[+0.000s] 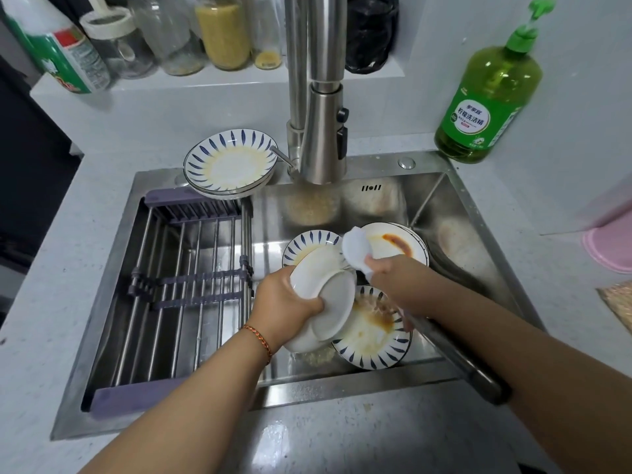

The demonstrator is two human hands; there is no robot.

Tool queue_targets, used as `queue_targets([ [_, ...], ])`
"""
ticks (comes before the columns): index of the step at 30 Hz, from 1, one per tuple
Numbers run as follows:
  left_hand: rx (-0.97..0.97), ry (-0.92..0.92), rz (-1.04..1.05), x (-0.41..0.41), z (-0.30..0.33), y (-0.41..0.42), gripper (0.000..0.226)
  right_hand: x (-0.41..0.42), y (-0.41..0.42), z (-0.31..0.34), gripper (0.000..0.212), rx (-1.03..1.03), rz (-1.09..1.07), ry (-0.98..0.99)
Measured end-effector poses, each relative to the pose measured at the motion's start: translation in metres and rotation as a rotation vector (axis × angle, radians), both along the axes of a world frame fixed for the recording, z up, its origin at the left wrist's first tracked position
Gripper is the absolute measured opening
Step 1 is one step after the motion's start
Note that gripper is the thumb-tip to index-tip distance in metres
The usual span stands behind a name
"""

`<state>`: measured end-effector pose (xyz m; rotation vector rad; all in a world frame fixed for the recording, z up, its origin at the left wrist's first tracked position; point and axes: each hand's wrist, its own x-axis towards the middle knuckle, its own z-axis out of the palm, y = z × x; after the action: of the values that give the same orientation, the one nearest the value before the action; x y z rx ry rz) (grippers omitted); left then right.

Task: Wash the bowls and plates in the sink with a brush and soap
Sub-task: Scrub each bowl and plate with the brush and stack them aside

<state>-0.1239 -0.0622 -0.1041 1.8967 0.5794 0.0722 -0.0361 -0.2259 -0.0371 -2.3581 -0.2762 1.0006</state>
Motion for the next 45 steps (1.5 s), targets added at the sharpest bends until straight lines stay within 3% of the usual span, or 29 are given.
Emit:
queue_targets([
  [1,0.000,0.001,-0.007,0.000,0.000,0.000,0.031,0.001,-0.001,0.002,0.038,-0.005,-0.007,0.000],
  [7,-0.062,-0.008,0.027,0.006,-0.001,-0.002,0.036,-0.026,0.018,0.010,0.052,-0.056,0.417,-0.194],
  [14,-0.004,-0.002,-0.034,0.005,0.007,0.000,0.037,0.013,0.002,0.004,0.043,-0.142,0.221,-0.131],
  [20,0.027,0.000,-0.028,0.011,0.003,0.000,0.036,-0.016,0.020,0.009,0.053,-0.076,0.407,-0.190],
  [24,-0.010,-0.008,0.014,0.010,0.001,0.002,0.036,0.010,0.010,0.000,0.043,-0.085,0.227,-0.076],
  [28,-0.187,-0.053,0.175,0.009,0.000,0.006,0.036,0.014,-0.010,-0.023,0.027,0.106,-0.211,0.227],
  [32,-0.347,-0.114,0.351,0.010,0.001,0.006,0.035,0.000,-0.019,-0.047,0.023,0.273,-0.419,0.385],
  [39,-0.761,-0.203,0.553,0.008,-0.002,-0.009,0.036,-0.006,-0.014,-0.069,0.030,0.468,-0.495,0.225],
  [45,-0.882,-0.158,0.400,0.001,-0.005,-0.007,0.052,0.008,-0.023,-0.065,0.045,0.432,-0.410,0.193],
])
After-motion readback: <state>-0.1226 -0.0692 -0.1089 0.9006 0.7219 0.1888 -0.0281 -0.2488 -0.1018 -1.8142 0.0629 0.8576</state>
